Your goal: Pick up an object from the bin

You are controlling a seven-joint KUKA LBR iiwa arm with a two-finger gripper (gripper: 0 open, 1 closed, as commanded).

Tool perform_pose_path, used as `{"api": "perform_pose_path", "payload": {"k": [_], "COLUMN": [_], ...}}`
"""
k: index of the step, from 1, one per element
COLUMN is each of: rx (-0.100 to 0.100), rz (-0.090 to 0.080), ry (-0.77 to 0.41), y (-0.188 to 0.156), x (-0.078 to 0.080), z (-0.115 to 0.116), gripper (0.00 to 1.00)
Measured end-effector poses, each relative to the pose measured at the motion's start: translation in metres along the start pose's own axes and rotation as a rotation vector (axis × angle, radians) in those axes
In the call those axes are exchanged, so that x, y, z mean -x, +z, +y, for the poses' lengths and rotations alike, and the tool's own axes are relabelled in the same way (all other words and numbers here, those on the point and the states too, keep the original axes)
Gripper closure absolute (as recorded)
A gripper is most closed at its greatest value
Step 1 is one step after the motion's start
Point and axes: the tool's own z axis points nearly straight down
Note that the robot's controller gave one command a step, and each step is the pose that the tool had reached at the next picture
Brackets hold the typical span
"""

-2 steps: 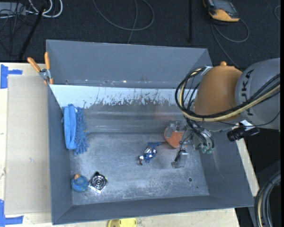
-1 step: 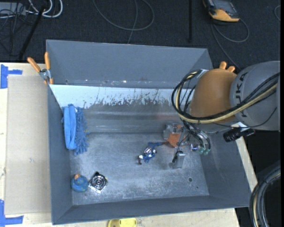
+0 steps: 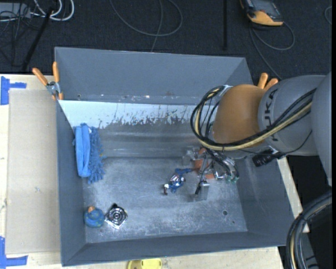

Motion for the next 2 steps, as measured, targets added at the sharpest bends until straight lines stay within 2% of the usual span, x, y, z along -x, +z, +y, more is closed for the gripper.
{"api": "perform_pose_path", "payload": {"k": [1, 2], "rx": [0.0, 0.0], "rz": [-0.002, -0.002], "ry": [0.079, 0.078], "y": [0.0085, 0.0085], "x": [0.0124, 0.0124], "z": [0.0181, 0.0181], "gripper": [1.0, 1.0]}}
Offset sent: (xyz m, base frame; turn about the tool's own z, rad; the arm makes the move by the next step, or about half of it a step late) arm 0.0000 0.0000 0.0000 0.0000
